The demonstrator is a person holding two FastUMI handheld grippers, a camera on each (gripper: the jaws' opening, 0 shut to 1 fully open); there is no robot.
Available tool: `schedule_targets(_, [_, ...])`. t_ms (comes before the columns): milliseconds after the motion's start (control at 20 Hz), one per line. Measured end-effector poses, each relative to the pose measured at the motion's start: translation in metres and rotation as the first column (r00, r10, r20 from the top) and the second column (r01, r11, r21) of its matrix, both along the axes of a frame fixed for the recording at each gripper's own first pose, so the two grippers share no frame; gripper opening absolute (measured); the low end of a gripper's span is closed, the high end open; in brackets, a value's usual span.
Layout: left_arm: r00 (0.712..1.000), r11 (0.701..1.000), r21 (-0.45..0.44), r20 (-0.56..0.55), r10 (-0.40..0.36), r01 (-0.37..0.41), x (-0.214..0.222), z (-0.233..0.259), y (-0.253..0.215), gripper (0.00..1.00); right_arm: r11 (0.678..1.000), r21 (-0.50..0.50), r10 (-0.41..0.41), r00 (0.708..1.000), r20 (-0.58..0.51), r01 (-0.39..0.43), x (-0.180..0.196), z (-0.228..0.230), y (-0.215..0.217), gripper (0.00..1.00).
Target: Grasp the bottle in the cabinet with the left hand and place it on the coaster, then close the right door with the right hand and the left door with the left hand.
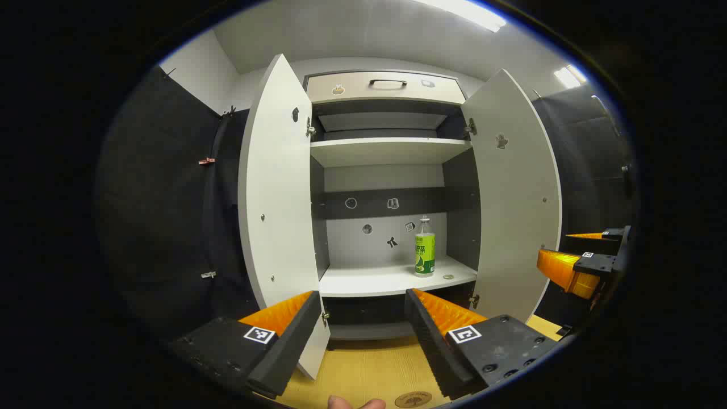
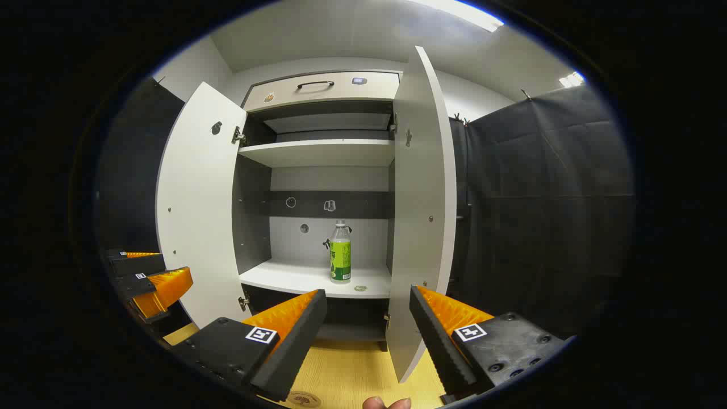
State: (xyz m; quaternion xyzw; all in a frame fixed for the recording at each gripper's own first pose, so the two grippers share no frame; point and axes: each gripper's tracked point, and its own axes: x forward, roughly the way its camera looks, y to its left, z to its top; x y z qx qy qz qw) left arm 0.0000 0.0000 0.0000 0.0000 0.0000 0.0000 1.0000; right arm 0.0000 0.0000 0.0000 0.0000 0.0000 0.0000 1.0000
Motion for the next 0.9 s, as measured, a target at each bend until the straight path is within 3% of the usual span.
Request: schedule_targets(900, [1.000,1.000,-0.011,0.002,-0.005,0.005,0.004,0.002,-0.010,0.95,1.000,0.016,-0.019,1.000,0.012,0.019,-0.008,0.007,-0.013,0.97])
